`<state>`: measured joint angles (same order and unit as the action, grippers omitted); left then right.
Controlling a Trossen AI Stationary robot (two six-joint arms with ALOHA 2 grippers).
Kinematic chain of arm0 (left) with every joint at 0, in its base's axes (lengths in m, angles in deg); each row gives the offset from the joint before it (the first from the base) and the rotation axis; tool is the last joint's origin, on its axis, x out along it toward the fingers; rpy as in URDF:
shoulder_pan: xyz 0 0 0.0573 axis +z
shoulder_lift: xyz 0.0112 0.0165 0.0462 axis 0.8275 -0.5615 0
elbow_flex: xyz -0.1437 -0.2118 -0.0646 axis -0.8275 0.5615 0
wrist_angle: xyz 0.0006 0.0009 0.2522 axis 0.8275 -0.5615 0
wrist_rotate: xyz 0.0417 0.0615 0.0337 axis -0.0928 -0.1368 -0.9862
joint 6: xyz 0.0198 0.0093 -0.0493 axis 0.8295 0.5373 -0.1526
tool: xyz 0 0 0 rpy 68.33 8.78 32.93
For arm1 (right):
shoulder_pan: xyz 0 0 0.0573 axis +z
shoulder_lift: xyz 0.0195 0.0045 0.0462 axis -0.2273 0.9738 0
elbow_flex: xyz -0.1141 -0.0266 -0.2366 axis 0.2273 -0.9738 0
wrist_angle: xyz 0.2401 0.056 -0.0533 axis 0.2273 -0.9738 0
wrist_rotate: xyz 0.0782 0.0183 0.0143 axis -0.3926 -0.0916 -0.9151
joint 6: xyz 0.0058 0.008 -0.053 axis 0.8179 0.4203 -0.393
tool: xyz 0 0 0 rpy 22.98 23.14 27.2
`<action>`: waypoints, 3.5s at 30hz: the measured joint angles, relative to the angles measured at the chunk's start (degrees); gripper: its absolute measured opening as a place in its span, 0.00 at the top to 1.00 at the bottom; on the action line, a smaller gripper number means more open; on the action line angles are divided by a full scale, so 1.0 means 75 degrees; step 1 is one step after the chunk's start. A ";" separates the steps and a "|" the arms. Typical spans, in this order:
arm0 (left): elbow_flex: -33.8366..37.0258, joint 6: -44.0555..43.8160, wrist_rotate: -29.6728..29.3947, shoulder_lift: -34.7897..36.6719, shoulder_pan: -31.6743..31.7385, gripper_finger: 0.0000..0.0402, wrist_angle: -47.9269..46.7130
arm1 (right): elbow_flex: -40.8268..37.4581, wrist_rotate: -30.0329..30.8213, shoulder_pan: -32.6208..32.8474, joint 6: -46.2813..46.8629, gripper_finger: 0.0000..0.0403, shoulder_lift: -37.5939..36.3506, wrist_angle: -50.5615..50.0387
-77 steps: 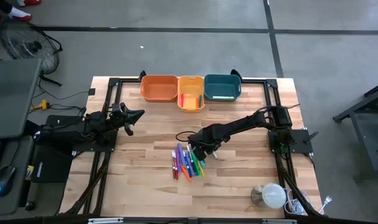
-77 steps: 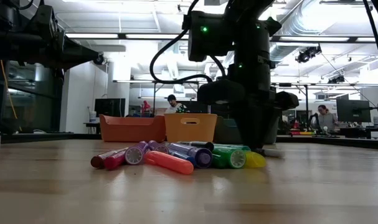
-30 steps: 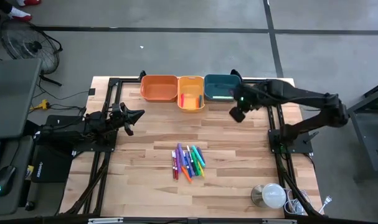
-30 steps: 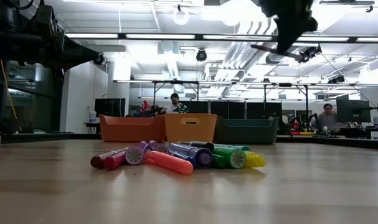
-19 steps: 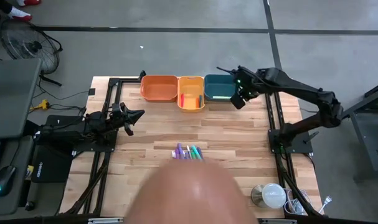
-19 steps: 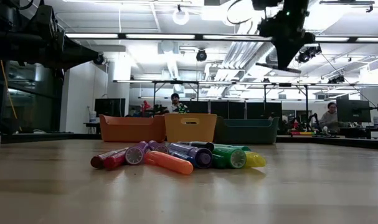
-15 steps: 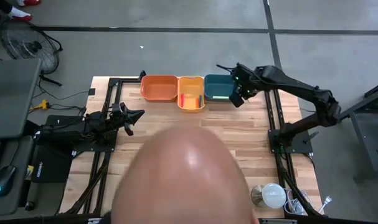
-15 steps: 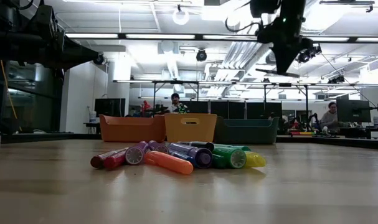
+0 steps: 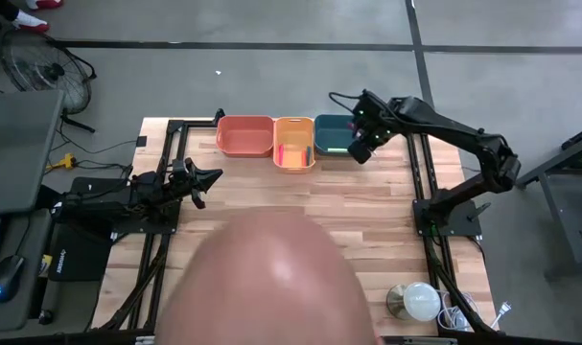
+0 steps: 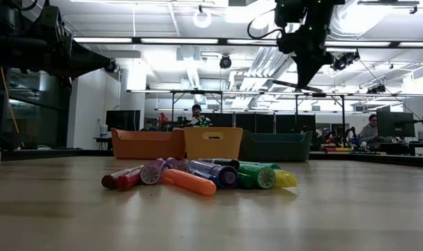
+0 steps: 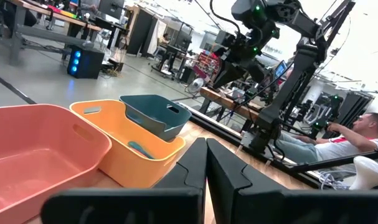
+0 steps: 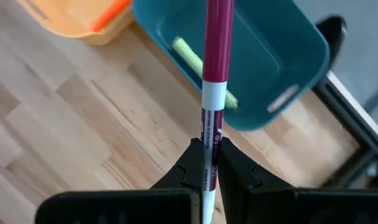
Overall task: Pick & Place Markers
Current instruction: Put the purple marker into the orange bin
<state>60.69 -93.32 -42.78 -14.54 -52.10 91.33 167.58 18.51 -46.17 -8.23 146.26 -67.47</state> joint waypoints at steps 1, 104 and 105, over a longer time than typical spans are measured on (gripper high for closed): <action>0.0002 0.0002 -0.0001 0.0000 0.0001 0.99 0.0000 | 0.0000 -0.0022 0.0029 -0.0115 0.96 0.0000 0.0085; -0.5086 0.0208 0.2170 -0.8487 0.0771 0.52 0.3800 | -0.0012 -0.2225 0.2614 -0.0633 0.96 0.1023 0.7842; -0.5185 0.0210 0.2232 -0.8606 0.0770 0.52 0.3781 | -0.0012 -0.2257 0.2614 -0.0665 0.96 0.1023 0.7832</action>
<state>21.81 -91.75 -26.05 -79.08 -46.33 119.69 167.49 1.58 -26.57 -13.22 153.93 -8.73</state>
